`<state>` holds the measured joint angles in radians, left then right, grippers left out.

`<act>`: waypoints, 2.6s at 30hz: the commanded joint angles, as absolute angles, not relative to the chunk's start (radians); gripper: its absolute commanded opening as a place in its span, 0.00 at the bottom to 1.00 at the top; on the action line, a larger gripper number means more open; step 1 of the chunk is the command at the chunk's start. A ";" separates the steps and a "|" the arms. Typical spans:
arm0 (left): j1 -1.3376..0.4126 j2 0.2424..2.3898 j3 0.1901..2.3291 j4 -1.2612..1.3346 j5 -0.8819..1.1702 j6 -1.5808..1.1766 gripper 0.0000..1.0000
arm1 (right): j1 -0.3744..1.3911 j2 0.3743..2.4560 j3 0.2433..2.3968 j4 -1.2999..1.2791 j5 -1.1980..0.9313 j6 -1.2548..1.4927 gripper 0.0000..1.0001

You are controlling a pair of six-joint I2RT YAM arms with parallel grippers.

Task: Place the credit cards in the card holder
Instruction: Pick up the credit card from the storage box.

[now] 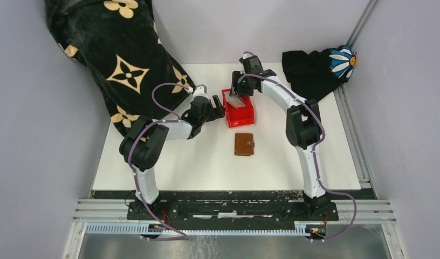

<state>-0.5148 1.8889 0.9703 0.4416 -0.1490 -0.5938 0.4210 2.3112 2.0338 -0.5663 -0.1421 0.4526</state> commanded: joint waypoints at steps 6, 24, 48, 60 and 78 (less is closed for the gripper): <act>-0.522 1.901 1.014 0.449 -0.167 -0.528 0.89 | 0.425 2.252 2.037 -0.542 -0.203 0.494 0.55; -0.529 1.911 1.016 0.446 -0.173 -0.532 0.88 | 0.430 2.193 1.995 -0.529 -0.219 0.491 0.44; -0.541 1.899 1.005 0.452 -0.173 -0.541 0.88 | 0.468 2.189 2.057 -0.684 -0.036 0.354 0.20; -0.545 1.877 0.990 0.456 -0.181 -0.541 0.88 | 0.495 2.153 2.053 -0.718 0.090 0.302 0.06; -0.545 1.688 0.897 0.380 -0.305 -0.582 0.93 | 0.544 1.921 1.894 -0.709 0.218 0.256 0.01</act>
